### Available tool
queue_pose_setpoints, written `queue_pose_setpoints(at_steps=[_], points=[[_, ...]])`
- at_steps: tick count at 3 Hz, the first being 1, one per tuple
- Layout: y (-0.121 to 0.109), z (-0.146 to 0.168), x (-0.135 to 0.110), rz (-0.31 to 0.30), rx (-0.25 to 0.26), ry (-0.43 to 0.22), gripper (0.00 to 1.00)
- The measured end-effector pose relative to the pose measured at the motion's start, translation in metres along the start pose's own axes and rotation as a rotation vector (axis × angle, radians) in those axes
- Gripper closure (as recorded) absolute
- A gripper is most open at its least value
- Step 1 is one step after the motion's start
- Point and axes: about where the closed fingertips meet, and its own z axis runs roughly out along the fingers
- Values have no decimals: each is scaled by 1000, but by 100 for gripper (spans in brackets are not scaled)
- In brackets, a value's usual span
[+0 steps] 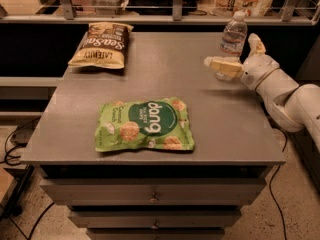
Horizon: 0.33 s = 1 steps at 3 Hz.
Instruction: Place water bottle upright
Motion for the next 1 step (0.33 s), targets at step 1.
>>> queue_pose_setpoints(at_steps=[1], points=[[0,0,0,0,0,0,0]])
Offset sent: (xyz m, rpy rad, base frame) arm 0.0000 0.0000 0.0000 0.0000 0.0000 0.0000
